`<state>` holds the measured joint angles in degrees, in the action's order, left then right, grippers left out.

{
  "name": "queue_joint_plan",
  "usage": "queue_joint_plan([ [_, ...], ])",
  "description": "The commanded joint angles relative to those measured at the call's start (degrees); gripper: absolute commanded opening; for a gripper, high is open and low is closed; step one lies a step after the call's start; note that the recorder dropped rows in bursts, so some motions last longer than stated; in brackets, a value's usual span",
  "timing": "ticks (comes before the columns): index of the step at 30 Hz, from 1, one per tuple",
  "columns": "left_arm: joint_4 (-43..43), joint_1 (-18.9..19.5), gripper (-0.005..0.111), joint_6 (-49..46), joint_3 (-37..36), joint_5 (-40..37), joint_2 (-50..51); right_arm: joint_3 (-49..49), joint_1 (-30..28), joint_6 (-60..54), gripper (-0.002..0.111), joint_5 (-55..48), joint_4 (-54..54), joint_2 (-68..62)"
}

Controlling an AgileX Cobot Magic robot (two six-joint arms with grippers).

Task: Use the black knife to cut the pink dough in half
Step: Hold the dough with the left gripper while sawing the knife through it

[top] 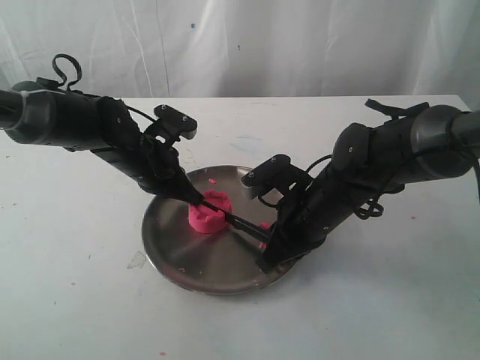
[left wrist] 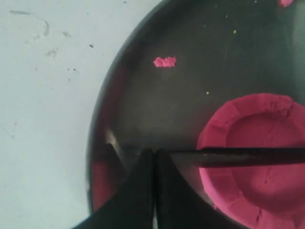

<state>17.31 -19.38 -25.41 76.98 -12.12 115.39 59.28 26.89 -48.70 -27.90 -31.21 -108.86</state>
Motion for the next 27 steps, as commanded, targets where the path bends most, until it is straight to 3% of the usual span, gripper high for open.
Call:
queue_joint_plan([
  [1, 0.3, -0.1, 0.0, -0.3, -0.3, 0.1, 0.5, 0.1, 0.0, 0.1, 0.0, 0.9, -0.2, 0.1],
  [15, 4.2, -0.1, 0.0, -1.8, -0.1, 4.0, 3.2, 0.1, 0.0, 0.1, 0.0, 0.9, -0.2, 0.1],
  [21, 6.7, -0.2, 0.0, -1.6, 3.6, -1.7, 3.2, 0.1, 0.0, 0.1, 0.0, 0.9, -0.3, 0.1],
  [27, 8.0, -0.2, 0.0, -1.6, 4.5, -2.7, 3.2, 0.1, 0.0, 0.1, 0.0, 0.7, -0.3, 0.1],
])
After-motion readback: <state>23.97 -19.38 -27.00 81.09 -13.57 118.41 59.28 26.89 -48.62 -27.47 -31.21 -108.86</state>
